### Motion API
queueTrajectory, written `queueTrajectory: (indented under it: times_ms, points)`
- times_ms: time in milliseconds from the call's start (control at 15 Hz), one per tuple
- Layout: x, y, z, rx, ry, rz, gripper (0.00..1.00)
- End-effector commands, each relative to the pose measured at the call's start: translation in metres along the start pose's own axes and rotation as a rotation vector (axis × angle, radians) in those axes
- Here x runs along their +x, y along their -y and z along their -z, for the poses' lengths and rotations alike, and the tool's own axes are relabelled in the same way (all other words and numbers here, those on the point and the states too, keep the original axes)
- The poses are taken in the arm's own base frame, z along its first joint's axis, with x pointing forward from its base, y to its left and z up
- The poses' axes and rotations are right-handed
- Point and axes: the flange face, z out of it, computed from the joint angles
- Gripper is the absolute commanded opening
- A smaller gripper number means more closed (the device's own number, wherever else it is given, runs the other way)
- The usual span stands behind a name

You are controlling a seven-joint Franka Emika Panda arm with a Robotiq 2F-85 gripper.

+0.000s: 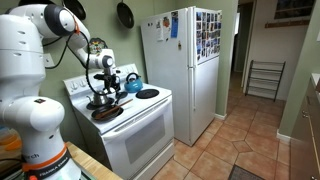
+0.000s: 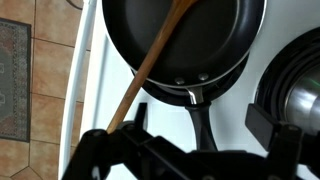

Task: Move the pan from the left plate to the right plate

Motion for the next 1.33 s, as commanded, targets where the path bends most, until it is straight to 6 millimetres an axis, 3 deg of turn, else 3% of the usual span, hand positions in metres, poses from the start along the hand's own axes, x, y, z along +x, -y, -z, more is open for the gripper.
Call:
queueTrajectory:
  times_ms: [0,133,200,600,1267]
  points:
    - [0.014,0.002,-0.017,-0.016,-0.1,0.028,1.0]
    - [0.03,0.005,-0.018,0.03,-0.179,0.092,1.0]
    - [0.019,0.003,-0.013,0.021,-0.137,0.046,1.0]
    - [0.03,0.005,-0.015,0.037,-0.169,0.077,1.0]
    - [0.047,0.014,-0.039,0.078,-0.122,-0.02,1.0]
